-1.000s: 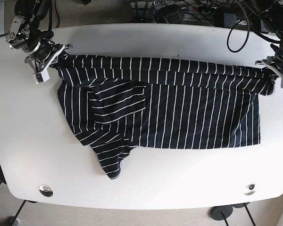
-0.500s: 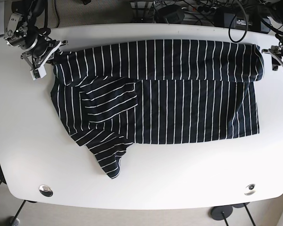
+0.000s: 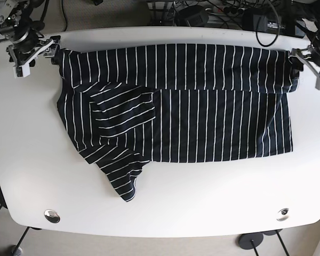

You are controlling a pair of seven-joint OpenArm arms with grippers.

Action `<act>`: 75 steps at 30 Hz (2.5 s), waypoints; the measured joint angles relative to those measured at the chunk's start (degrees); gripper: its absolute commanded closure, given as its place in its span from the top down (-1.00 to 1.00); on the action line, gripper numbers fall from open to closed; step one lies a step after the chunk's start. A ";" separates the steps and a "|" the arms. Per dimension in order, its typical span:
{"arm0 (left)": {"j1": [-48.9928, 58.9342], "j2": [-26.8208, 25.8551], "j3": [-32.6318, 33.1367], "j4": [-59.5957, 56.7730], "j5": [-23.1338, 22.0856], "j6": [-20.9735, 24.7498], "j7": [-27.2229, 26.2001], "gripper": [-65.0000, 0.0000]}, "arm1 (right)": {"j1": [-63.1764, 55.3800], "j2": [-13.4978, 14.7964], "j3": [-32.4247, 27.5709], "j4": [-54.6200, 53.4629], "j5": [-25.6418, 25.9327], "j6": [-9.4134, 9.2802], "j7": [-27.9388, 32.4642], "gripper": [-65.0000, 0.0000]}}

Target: Fold the T-shirt properly

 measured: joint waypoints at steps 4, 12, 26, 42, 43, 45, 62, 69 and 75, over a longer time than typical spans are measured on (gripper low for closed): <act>2.71 1.60 3.93 3.61 0.52 0.26 -0.07 0.46 | -0.24 -0.17 0.90 1.38 4.17 4.70 -0.26 0.54; 5.40 9.75 2.45 4.92 10.84 0.09 -1.01 -0.04 | -0.98 -4.00 -3.89 -1.11 -4.79 4.72 -3.74 0.37; 3.50 9.25 -1.20 -3.02 12.33 0.09 -4.70 -0.05 | 1.27 -4.22 -7.45 -6.45 -7.41 4.92 -3.67 -0.53; -0.63 5.14 -1.11 -10.27 12.66 0.09 -4.50 -0.93 | 1.70 -4.26 -7.26 -6.45 -7.34 4.92 -1.40 -0.95; -0.48 4.31 -1.11 -9.92 12.48 0.04 -3.96 -0.97 | 1.60 -4.04 -7.26 -6.45 -7.34 4.94 -1.44 -0.95; -0.22 2.29 -1.49 -9.09 12.28 -0.13 -3.85 -0.97 | 1.51 -2.47 -7.26 -6.45 -7.15 5.07 -1.42 -0.95; 2.56 -3.19 -3.23 -6.25 6.36 0.31 -2.78 0.02 | -1.66 -0.63 -6.71 -2.19 -6.97 4.96 -0.74 0.28; 2.40 5.55 12.00 6.08 4.90 0.09 1.33 0.00 | 0.28 -3.37 -2.16 2.01 -7.13 4.94 0.72 0.59; 5.38 6.51 14.36 5.09 11.17 0.11 1.70 0.00 | 1.92 -3.65 -2.29 0.63 -7.13 4.96 0.55 0.54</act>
